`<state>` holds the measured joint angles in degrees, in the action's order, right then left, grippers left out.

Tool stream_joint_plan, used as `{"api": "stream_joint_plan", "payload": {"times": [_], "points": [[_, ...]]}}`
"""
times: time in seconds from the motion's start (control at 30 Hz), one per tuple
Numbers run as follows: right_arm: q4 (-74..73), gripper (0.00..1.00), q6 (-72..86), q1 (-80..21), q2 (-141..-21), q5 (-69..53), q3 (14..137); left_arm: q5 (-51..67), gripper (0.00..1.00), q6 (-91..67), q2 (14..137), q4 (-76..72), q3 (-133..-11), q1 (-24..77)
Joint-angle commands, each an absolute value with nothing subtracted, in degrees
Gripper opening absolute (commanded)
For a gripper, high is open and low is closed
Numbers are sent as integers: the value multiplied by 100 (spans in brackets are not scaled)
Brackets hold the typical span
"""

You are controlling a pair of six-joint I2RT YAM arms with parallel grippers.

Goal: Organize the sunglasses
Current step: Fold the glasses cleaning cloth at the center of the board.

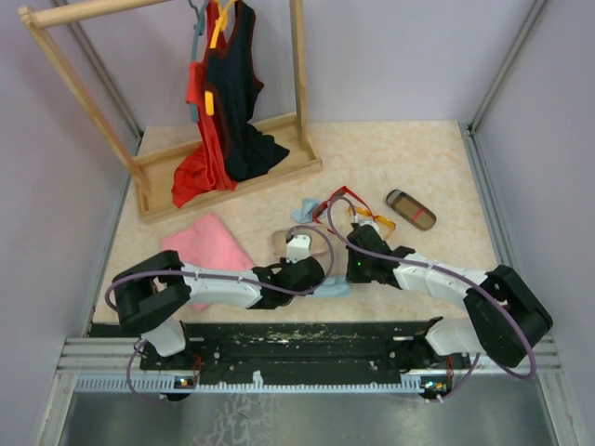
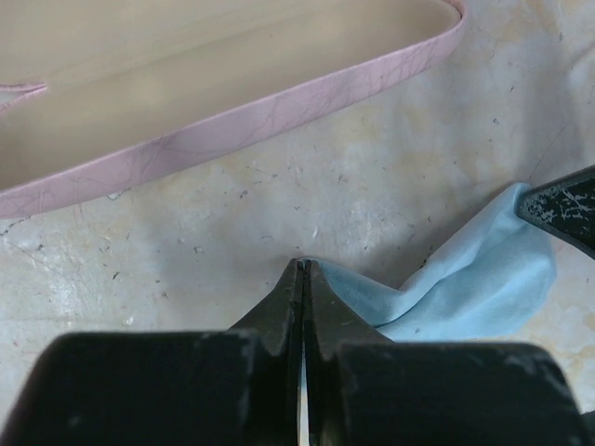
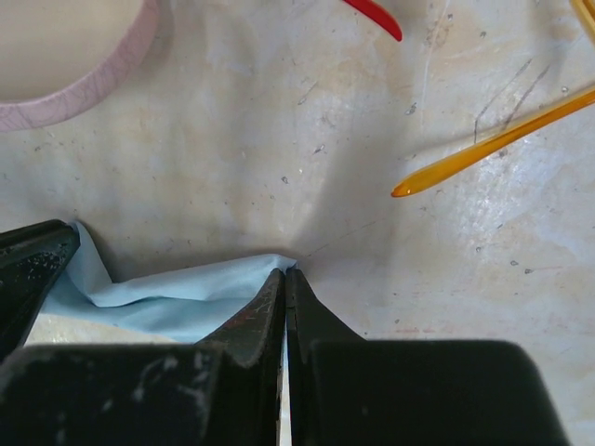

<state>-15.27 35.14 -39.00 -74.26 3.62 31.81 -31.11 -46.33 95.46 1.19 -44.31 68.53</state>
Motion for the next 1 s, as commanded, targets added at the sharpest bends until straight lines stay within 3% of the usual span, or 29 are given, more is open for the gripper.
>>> {"api": "stream_joint_plan", "payload": {"times": [0.0,0.37,0.97], "points": [[-1202,0,3484,-3973,-7255,389,3040,-2527,0,-4585,9660,1049,-3970,6943],[-352,0,3318,-3981,-6289,145,2835,-2833,0,-4383,8843,885,-4084,6871],[-1291,0,3306,-3981,-6316,284,3101,-2820,0,-4213,8530,573,-4105,6573]]}}
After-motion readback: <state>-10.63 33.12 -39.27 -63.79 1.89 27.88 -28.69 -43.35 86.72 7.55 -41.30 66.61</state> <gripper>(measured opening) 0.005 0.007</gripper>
